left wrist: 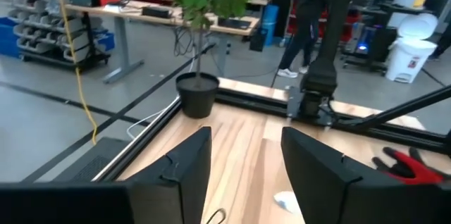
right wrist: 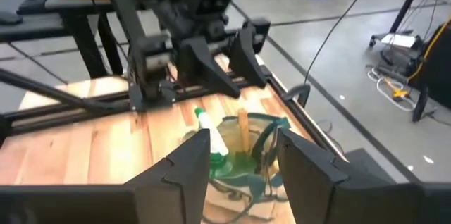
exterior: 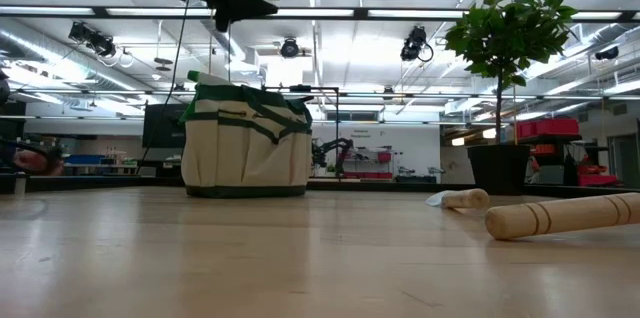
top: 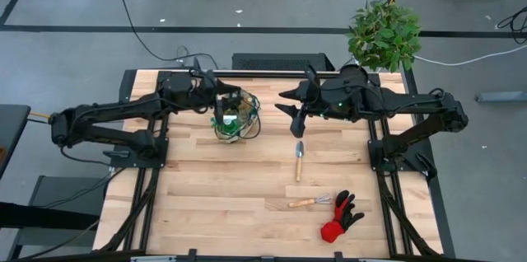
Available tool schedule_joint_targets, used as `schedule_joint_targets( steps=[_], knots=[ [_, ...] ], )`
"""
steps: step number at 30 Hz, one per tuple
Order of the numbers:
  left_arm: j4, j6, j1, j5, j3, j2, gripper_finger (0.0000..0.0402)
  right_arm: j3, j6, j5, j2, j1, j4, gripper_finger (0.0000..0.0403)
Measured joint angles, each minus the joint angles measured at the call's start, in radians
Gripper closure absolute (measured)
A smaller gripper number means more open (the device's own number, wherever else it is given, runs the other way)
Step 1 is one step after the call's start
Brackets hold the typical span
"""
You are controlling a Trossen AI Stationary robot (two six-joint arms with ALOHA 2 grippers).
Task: Pick & Place Garden tools in Gardening bag
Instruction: Put the brown trowel into the gardening bag
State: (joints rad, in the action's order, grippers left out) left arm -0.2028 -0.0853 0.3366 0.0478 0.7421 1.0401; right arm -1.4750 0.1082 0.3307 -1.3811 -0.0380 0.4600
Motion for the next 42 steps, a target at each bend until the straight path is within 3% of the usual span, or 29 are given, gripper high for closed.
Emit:
schedule_joint_targets(
  steps=[4,11,24,35,42],
  knots=[
    [-0.001,-0.002,-0.031,-0.002,0.013,0.000,0.0230,0.000,-0.012,-0.017,0.000,0.000,0.071,0.0238],
    [-0.001,0.002,-0.083,-0.002,0.013,0.000,0.0232,0.000,-0.059,-0.142,0.000,0.003,0.240,0.0238],
    [-0.003,0.003,-0.095,-0.002,0.013,0.000,0.0232,0.045,-0.208,-0.196,-0.008,-0.004,0.390,0.0236],
    [-0.003,0.003,-0.094,-0.002,0.013,0.000,0.0232,0.196,-0.379,-0.332,-0.009,-0.016,0.419,0.0156],
    [-0.003,0.045,-0.094,-0.002,0.013,0.000,0.0232,0.260,-0.460,-0.358,-0.008,-0.016,0.412,0.0149]
  ],
)
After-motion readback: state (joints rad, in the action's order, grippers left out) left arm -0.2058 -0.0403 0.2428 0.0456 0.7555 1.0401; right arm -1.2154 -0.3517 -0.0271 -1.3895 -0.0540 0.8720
